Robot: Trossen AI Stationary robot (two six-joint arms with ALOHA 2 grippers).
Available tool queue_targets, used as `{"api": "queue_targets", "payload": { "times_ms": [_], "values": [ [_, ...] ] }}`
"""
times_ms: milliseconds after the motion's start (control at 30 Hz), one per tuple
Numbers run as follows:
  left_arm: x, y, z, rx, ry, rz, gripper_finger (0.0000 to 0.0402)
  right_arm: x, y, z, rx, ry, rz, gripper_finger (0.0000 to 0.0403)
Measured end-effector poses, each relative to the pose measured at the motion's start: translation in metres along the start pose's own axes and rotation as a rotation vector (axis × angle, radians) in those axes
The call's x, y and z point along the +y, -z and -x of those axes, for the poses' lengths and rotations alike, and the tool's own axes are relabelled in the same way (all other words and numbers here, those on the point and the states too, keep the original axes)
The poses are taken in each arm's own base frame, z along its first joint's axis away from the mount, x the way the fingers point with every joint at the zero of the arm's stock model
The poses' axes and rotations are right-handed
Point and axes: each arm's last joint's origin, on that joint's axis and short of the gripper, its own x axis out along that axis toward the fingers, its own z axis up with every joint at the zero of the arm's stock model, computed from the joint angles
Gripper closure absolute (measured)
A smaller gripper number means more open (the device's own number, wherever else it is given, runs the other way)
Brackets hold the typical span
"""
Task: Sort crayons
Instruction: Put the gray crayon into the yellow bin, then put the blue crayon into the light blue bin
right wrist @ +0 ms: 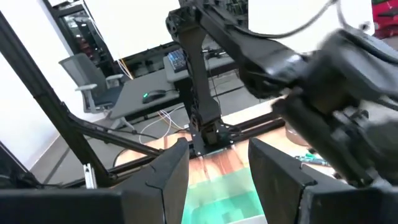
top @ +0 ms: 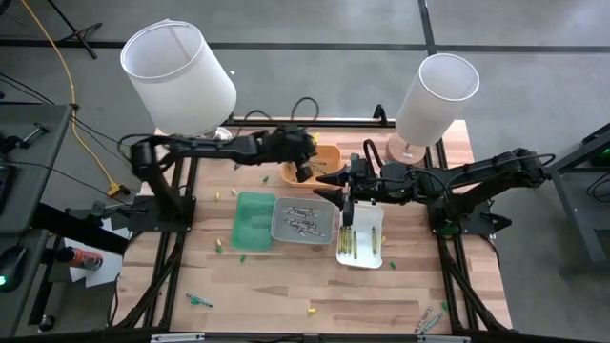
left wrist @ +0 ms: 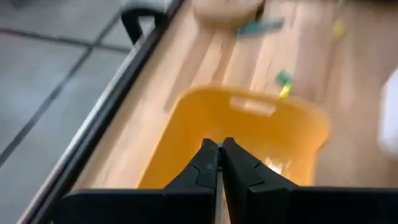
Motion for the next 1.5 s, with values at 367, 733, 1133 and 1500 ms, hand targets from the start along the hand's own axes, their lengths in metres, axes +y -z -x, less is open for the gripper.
{"api": "queue_targets", "payload": {
  "times_ms": [367,733,1133,1500],
  "values": [
    [-0.004,0.033,-0.053,0.305,0.021,-0.157,0.0402,0.000,0.001,0.000,0.007,0.003,-0.001,0.0242],
    [-0.004,0.038,-0.058,0.335,-0.006,-0.190,0.0401,0.000,0.001,0.000,0.012,0.004,0.001,0.0242],
    [-0.004,0.039,-0.057,0.348,-0.014,-0.240,0.0314,0.000,0.001,0.000,0.013,0.004,0.001,0.0242],
    [0.006,-0.012,-0.016,0.315,-0.002,-0.142,0.0216,0.000,0.001,0.000,0.013,0.004,0.004,0.0242]
  ]
}}
